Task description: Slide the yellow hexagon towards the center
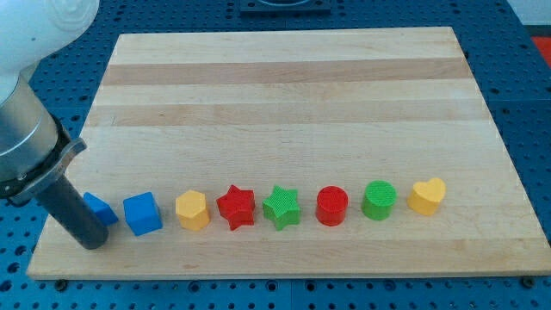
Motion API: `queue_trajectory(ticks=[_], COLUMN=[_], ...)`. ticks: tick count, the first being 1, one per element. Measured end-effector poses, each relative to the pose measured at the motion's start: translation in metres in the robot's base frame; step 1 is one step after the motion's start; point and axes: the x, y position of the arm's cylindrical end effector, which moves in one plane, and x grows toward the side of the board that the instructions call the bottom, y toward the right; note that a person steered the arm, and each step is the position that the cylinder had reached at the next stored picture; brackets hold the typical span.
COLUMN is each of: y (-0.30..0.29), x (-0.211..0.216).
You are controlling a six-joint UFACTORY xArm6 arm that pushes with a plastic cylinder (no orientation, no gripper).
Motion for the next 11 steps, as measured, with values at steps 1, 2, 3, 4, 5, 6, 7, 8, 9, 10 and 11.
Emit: queue_trajectory(ticks=[1,2,3,4,5,6,7,8,9,10,11], y=[-0.003,-0.003,-0.004,-0.022,-0.039,-0.033,-0.018,-0.008,-0.008,-0.008,-0.008], x=[-0.012,-0.025,-0.04,-0.042,-0.042,-0.047,-0.062,-0.076,-0.096,-0.113,-0.137])
